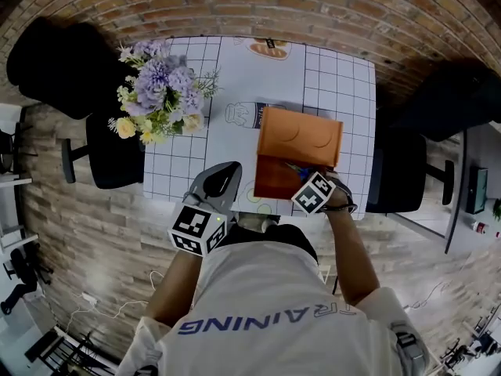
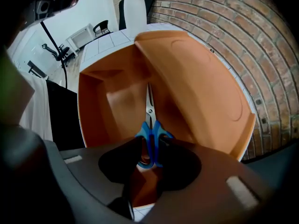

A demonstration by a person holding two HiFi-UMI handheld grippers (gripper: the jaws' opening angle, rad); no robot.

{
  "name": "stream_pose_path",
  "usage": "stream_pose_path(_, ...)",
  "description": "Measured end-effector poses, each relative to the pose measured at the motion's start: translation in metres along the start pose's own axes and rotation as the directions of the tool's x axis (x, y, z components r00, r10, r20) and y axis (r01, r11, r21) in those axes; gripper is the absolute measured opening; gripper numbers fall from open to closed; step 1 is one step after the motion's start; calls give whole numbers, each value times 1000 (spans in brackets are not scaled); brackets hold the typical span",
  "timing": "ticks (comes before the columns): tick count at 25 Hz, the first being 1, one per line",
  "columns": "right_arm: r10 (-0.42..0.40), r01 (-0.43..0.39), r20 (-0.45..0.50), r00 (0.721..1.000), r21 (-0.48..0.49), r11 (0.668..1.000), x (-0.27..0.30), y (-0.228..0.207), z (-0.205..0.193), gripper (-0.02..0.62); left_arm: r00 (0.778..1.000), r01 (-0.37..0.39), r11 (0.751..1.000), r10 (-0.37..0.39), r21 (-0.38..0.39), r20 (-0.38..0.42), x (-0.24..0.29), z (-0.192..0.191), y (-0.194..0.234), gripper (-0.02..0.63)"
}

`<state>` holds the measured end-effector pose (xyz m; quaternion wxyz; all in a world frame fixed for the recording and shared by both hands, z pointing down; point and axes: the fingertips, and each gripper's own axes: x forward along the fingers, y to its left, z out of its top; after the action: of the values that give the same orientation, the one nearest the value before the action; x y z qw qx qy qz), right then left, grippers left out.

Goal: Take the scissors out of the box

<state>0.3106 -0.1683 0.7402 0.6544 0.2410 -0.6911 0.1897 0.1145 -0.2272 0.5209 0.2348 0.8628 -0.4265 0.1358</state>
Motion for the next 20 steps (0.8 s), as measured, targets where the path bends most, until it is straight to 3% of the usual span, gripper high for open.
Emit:
stream_pose_path(8,0,0,-15,1000,-5,1000,4,1,-1,109,1000,-7,1000,8,-11,3,-11,-1,6,0)
stream_pose_path(16,-41,45,63,997,-72,996,-28,21,4,104,1000,27,1000,-27,-3,14,-13,-2,-2,0)
stream_pose_path(20,-71,76,147,987,-29,997,-50,26,12,104,998,57,998,-57,9,33,-12,4,-8,0)
